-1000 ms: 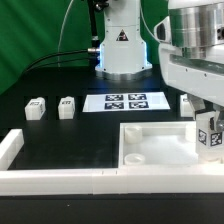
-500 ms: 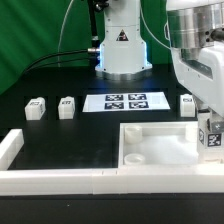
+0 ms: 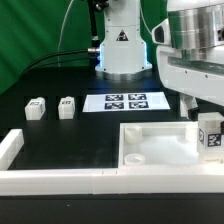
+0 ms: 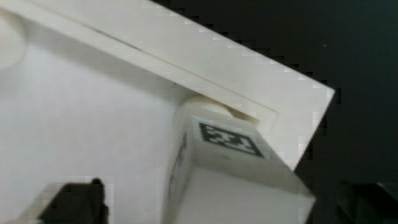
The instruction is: Assemble one leg
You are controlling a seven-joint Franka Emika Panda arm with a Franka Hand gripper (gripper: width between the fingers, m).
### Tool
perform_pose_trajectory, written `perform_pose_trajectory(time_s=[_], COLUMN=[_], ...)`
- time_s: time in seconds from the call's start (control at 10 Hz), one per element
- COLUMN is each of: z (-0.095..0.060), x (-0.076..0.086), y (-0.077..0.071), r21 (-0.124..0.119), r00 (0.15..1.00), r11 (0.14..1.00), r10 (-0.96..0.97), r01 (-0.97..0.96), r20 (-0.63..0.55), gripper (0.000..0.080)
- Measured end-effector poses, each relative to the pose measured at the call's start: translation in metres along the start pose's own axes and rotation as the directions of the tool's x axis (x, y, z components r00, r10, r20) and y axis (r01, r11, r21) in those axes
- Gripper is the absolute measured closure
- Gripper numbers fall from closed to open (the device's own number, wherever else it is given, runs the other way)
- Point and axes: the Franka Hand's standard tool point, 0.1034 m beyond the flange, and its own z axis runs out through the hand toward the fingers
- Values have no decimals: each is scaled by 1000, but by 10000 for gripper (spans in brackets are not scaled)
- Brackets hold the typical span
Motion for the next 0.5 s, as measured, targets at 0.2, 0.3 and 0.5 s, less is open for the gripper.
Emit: perform_pose_trajectory(time_s=[0.2, 0.3, 0.5], z=[0, 0, 1], x=[-1, -1, -2], y=[-1, -1, -1], r21=[-6, -9, -26], r00=[967, 931, 822], r11=[967, 931, 822], r10=[-255, -366, -570], r01=[255, 366, 569], r20=[-6, -6, -12], gripper=[150, 150, 150])
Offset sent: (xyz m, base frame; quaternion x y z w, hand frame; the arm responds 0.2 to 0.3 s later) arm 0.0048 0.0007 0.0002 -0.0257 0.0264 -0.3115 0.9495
